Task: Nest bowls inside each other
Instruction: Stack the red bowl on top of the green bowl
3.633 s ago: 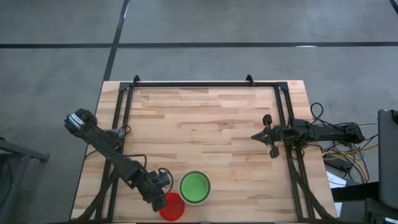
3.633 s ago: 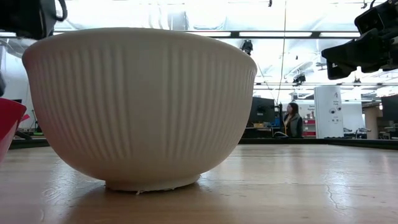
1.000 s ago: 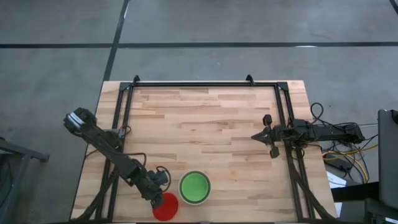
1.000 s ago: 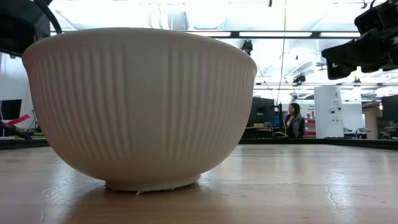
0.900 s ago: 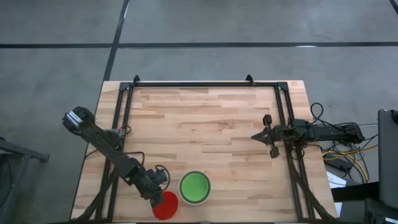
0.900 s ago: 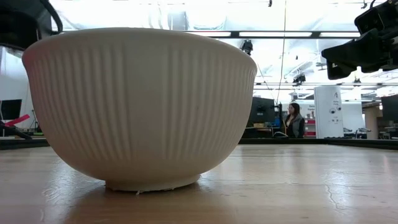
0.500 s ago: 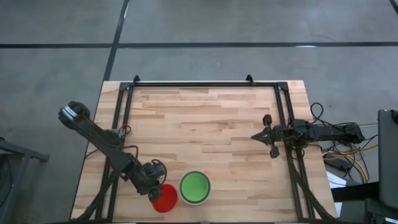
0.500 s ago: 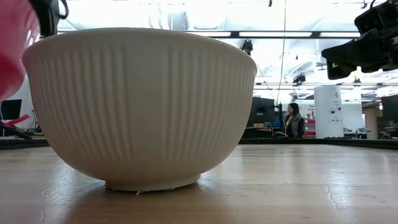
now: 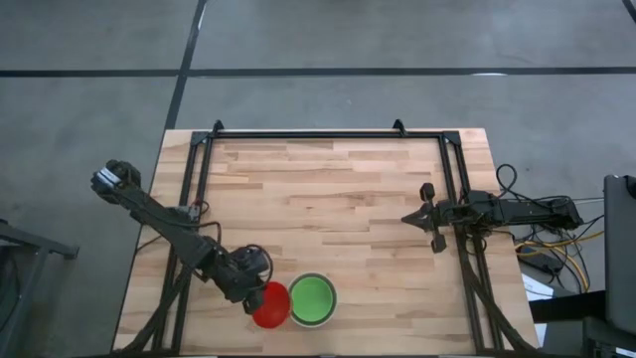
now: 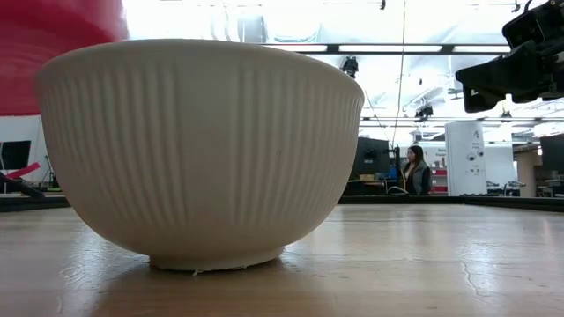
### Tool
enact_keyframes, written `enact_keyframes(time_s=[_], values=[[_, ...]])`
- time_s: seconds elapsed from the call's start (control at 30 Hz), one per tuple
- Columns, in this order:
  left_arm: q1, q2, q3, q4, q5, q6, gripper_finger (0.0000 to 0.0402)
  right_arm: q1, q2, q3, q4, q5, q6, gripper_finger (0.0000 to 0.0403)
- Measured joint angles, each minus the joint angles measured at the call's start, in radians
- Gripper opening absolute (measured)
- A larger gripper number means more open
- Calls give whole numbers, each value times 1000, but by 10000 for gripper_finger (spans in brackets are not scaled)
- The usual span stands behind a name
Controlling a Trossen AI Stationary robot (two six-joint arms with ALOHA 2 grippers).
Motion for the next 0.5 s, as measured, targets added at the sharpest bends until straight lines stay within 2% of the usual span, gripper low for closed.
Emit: enact_keyframes(time_s=[0.5], values=[[107,0,42,-12,0,95,6,0,0,0,0,0,0,9]])
